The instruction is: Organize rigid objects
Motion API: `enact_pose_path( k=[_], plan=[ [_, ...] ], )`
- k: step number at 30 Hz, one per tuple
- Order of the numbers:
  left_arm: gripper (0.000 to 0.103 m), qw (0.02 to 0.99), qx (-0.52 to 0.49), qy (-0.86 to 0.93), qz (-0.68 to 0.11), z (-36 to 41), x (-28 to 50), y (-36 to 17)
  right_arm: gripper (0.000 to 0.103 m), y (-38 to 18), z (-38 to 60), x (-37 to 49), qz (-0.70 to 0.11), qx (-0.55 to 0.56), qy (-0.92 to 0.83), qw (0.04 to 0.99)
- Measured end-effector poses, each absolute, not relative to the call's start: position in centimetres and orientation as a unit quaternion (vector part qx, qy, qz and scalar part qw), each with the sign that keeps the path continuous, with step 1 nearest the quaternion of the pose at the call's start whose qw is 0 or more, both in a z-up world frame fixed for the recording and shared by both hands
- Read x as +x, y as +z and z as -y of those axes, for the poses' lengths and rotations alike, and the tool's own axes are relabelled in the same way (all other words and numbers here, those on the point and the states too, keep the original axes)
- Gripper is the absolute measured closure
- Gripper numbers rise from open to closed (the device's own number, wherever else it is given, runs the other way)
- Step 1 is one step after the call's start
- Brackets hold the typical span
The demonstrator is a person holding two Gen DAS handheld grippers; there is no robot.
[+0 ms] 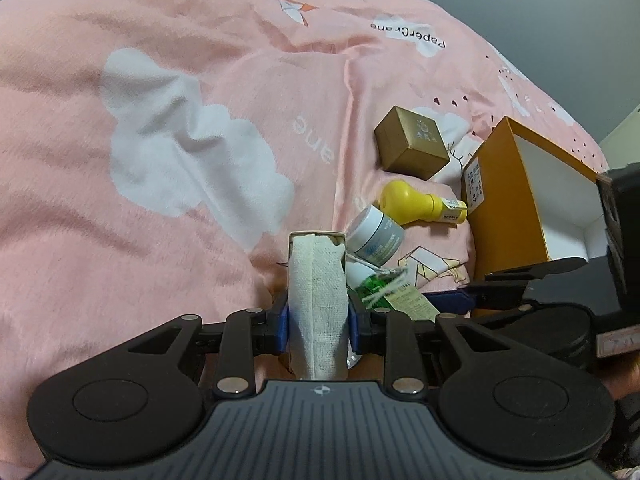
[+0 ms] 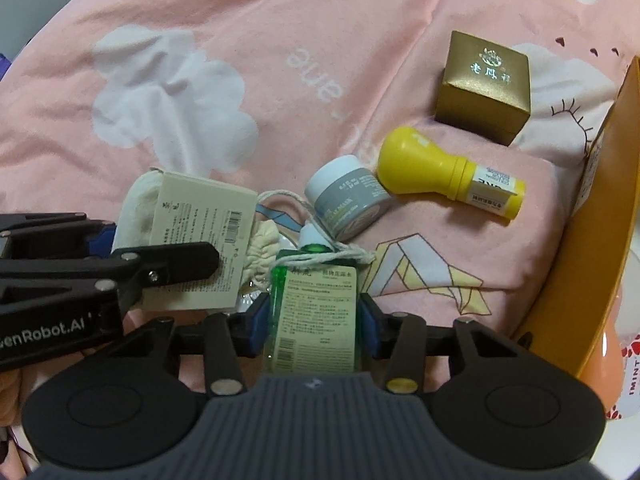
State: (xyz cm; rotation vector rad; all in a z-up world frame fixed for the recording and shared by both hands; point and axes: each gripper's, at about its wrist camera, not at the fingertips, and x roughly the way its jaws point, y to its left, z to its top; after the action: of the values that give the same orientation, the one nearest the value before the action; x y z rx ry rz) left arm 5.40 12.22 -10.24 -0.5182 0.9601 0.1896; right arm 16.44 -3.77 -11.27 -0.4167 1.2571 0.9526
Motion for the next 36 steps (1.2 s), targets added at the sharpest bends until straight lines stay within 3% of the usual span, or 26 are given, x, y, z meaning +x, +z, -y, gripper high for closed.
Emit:
enact_pose_path(
  k=[20, 29, 36],
  plan=[
    [0.073, 0.9, -0.238, 0.058, -0.362, -9.9, 5.6, -2.8, 0.058, -1.1, 10.1, 14.6, -0.448, -0.168, 0.428, 0.767],
    [0.073, 0.919, -0.22, -0.02, -0.327, -5.6, 10.0, 0.5, 0.058, 2.9, 15.9, 17.8, -0.41, -0.135, 0.357, 0.828],
    [0.073, 0.901, -0.231, -0.105, -0.352, -1.1, 15.3, -0.7, 0.058, 2.7, 20.7, 21.6, -0.426, -0.117, 0.271, 0.855]
  ],
)
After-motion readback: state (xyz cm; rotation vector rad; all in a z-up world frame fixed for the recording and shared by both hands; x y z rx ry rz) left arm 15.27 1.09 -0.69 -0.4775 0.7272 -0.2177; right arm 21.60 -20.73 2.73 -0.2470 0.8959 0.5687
